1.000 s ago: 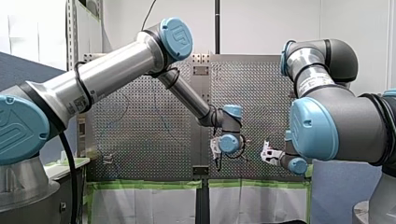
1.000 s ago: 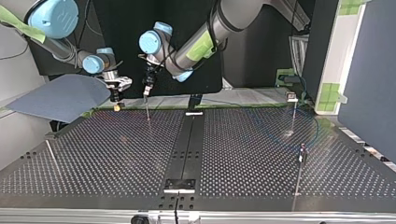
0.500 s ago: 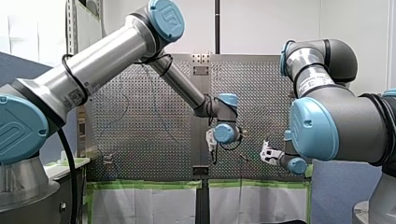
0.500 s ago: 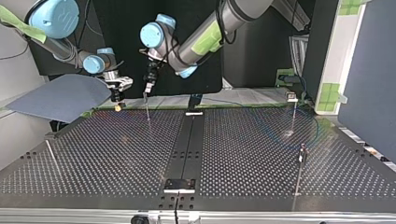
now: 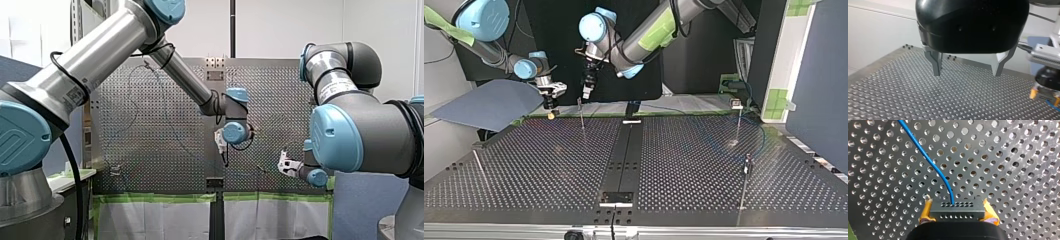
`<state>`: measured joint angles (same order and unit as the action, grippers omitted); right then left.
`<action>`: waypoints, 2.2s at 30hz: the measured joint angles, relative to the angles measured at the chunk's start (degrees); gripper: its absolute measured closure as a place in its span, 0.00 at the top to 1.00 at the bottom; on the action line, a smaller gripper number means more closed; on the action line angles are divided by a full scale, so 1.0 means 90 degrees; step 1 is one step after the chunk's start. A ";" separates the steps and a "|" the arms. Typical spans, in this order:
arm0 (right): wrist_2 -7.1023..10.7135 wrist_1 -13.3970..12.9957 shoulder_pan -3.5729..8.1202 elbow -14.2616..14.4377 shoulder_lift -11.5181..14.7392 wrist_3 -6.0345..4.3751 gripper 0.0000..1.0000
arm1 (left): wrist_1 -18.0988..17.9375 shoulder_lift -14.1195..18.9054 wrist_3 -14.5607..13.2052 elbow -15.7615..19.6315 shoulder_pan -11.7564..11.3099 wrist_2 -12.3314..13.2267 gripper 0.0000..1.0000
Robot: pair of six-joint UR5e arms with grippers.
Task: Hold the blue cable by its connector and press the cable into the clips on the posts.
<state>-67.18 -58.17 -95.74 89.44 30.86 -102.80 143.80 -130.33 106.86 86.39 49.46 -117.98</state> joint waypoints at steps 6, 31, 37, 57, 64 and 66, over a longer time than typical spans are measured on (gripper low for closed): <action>-0.0020 0.0040 0.0002 0.0000 0.0003 0.0080 0.00 | -0.0108 0.0337 0.0002 0.0337 0.0004 -0.0030 0.98; 0.0020 0.0560 -0.0013 0.0007 0.0328 0.0496 0.00 | -0.1136 0.1674 0.0489 0.1676 -0.0084 -0.0039 0.98; 0.0066 0.0685 -0.0017 0.0107 0.0637 0.0580 0.00 | -0.1531 0.2069 0.0506 0.2071 -0.0052 -0.0248 0.98; -0.0229 0.0528 0.0060 0.0867 0.1696 0.0580 0.00 | -0.2612 0.3148 0.0729 0.3147 -0.0121 -0.0428 0.98; -0.0487 0.0507 0.0038 0.0975 0.2103 0.0472 0.00 | -0.2883 0.3359 0.0724 0.3471 -0.0151 -0.0324 0.98; -0.0522 0.0496 0.0028 0.0996 0.2192 0.0457 0.00 | -0.2892 0.3354 0.0728 0.3572 -0.0157 -0.0306 0.98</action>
<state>-71.87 -53.70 -95.49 98.40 50.59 -98.68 117.77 -100.14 113.41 118.54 48.04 -120.74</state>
